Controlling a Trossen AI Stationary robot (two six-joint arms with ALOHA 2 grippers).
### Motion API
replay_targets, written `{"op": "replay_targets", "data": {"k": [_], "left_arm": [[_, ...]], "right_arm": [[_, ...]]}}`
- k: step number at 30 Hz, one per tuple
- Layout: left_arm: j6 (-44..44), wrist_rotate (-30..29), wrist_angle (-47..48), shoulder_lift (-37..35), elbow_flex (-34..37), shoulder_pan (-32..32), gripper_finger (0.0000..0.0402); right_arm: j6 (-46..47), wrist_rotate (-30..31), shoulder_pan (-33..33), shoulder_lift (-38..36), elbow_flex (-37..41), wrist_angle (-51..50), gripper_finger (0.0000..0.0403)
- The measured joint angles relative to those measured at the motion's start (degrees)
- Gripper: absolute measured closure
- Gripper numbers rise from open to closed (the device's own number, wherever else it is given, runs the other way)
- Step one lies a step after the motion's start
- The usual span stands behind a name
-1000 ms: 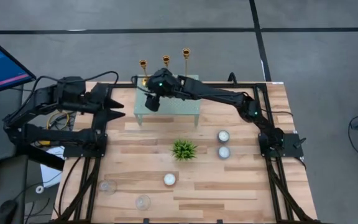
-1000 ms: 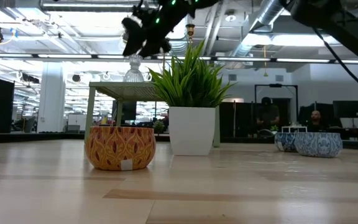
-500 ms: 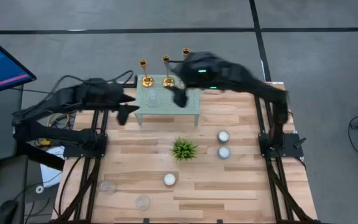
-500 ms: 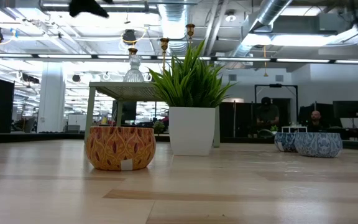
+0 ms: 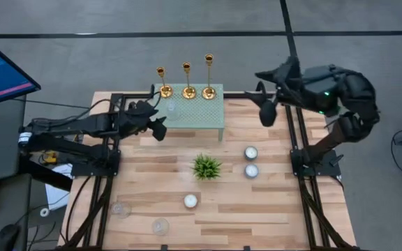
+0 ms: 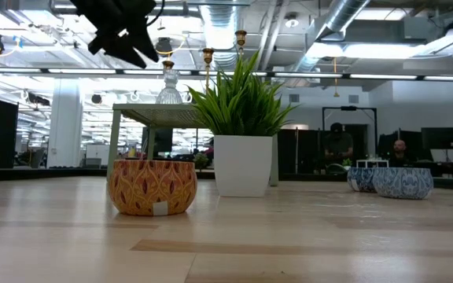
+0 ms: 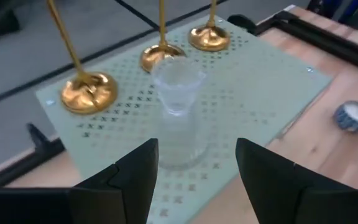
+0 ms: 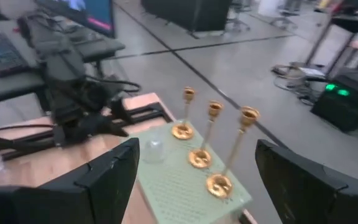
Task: Pick & Place candle stick holders
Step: Put the top right glass candle holder on the shelf
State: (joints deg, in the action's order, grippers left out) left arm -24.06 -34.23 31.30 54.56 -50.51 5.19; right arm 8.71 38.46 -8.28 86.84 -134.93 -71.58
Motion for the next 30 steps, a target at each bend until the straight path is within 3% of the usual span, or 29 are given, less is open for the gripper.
{"op": "replay_targets", "data": {"k": [3,6,9,12,16,25,30], "left_arm": [[-3.3,0.1,-2.6,1.9,0.1,-3.2,0.0191],[-3.1,0.2,-5.7,4.0,0.1,-7.6,0.0227],[0.3,-0.9,-9.7,6.2,0.1,-11.2,0.03],[2.4,-5.7,-13.3,8.7,0.1,-12.1,0.0382],[2.3,-11.0,-17.5,12.0,0.1,-11.0,0.0396],[5.4,-10.4,-25.2,18.8,0.1,-8.6,0.0399],[6.7,-12.0,-26.2,19.1,0.1,-7.5,0.04]], "right_arm": [[1.4,5.1,-2.4,-0.7,0.0,-2.5,0.0092],[2.3,8.1,-3.8,-0.6,0.0,-4.1,0.0092],[2.3,9.2,-4.6,-0.3,0.0,-5.4,0.0092],[2.4,9.8,-5.1,0.2,0.1,-6.9,0.0092],[2.4,10.1,-5.2,0.9,0.1,-8.4,0.0092],[2.5,11.0,-5.2,1.6,0.1,-11.2,0.0092],[2.5,11.0,-5.3,1.6,0.1,-12.3,0.0092]]}}
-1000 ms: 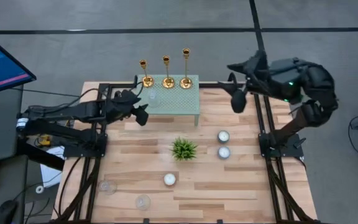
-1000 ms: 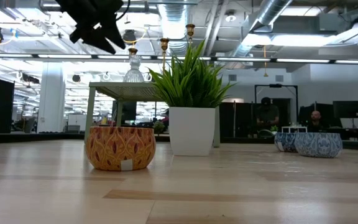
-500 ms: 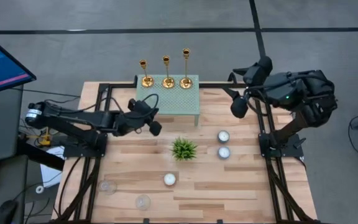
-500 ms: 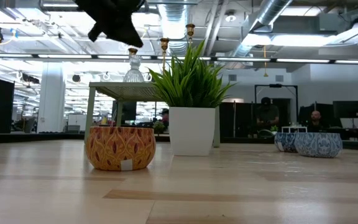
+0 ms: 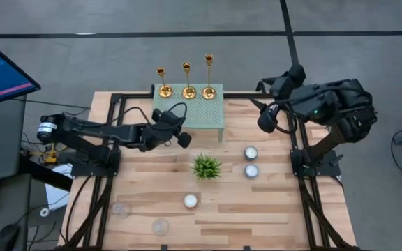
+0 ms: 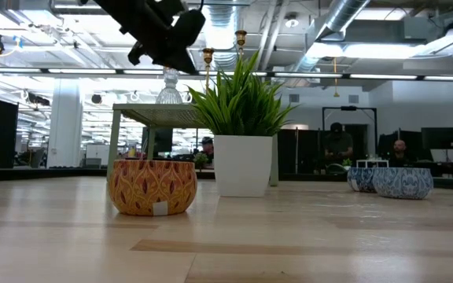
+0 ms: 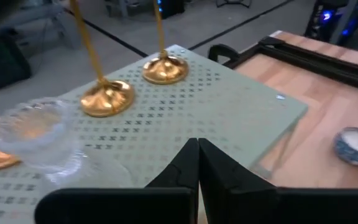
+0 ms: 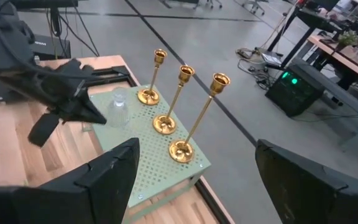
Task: Pick & Place candle stick holders
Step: Put the top right glass candle holder on the shelf
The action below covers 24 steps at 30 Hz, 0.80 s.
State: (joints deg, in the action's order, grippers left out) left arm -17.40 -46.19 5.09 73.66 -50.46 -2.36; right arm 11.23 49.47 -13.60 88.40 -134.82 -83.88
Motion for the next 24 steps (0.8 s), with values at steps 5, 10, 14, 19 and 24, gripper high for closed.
{"op": "replay_targets", "data": {"k": [5,10,14,19,24], "left_arm": [[3.2,-1.5,-0.2,-1.5,0.4,1.0,0.04],[3.6,-1.0,0.0,-4.0,3.0,2.7,0.04],[3.7,0.0,-0.1,-6.2,4.9,4.4,0.04],[3.7,1.9,0.0,-8.1,7.3,6.5,0.04],[5.0,2.2,-0.3,-8.1,7.4,7.7,0.04]], "right_arm": [[0.3,0.0,-0.9,0.0,0.0,-0.8,0.0092],[0.4,0.1,-1.9,0.0,0.0,-1.2,0.0092],[0.4,0.1,-2.2,0.0,0.0,-1.2,0.0092],[0.4,0.1,-2.1,0.0,0.0,-1.2,0.0092],[0.4,0.1,-2.1,0.0,0.0,-1.2,0.0092]]}}
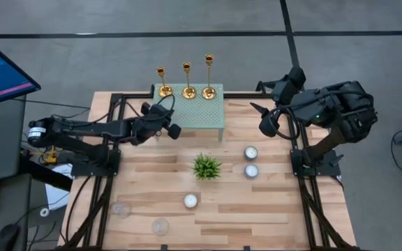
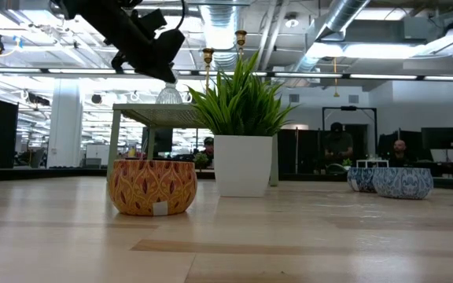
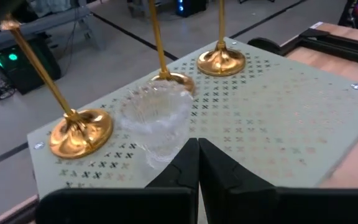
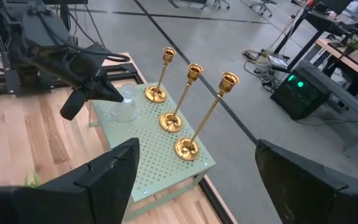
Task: Pick & Place candle stick holders
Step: Put the top right glass candle holder on the shelf
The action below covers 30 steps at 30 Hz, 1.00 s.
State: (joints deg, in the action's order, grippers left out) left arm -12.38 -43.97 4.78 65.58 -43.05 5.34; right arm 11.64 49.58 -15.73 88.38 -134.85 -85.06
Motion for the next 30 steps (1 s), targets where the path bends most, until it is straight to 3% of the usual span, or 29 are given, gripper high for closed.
{"op": "replay_targets", "data": {"k": [14,30], "left_arm": [[1.6,-0.2,-0.3,0.0,0.0,4.1,0.04],[3.6,-6.2,0.3,0.0,0.0,4.1,0.0398]], "right_arm": [[0.0,0.0,0.0,0.0,0.0,0.0,0.0092],[0.0,-0.2,0.0,0.0,0.0,-0.2,0.0092]]}}
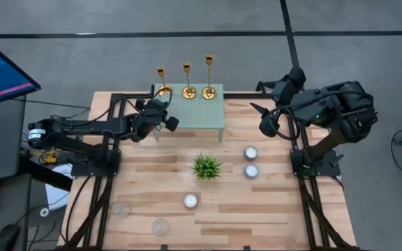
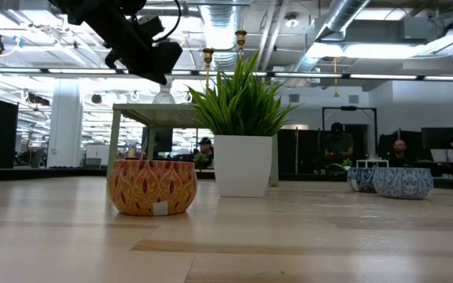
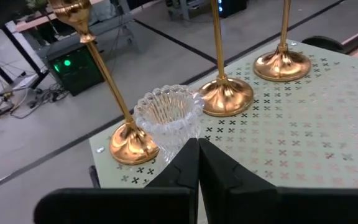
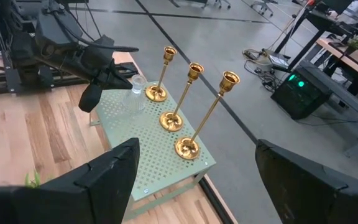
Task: Pick & Place candle stick holders
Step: Put the top right glass candle holder on the shelf
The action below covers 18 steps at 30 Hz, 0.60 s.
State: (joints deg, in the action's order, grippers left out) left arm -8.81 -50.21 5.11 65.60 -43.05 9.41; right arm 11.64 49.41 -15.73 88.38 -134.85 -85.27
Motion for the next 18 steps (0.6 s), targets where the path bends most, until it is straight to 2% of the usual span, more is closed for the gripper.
{"op": "replay_targets", "data": {"k": [3,6,9,13,18], "left_arm": [[-2.4,0.7,0.1,-0.5,0.0,-0.2,0.0396],[-6.5,6.0,-1.4,-1.8,0.0,-1.1,0.0398],[-6.8,9.7,-4.6,-1.7,0.0,-2.8,0.0399],[-6.7,10.1,-7.2,1.3,-0.1,-3.7,0.0399],[-6.6,6.0,-12.7,6.7,0.0,-2.1,0.0399]], "right_arm": [[0.0,0.0,0.0,0.0,0.0,0.0,0.0092],[0.0,0.0,0.0,0.0,0.0,-0.1,0.0092],[0.0,0.0,0.0,0.0,0.0,-0.2,0.0092],[0.0,0.0,0.0,0.0,0.0,-0.5,0.0092],[0.0,0.1,0.0,0.0,0.0,-1.2,0.0092]]}}
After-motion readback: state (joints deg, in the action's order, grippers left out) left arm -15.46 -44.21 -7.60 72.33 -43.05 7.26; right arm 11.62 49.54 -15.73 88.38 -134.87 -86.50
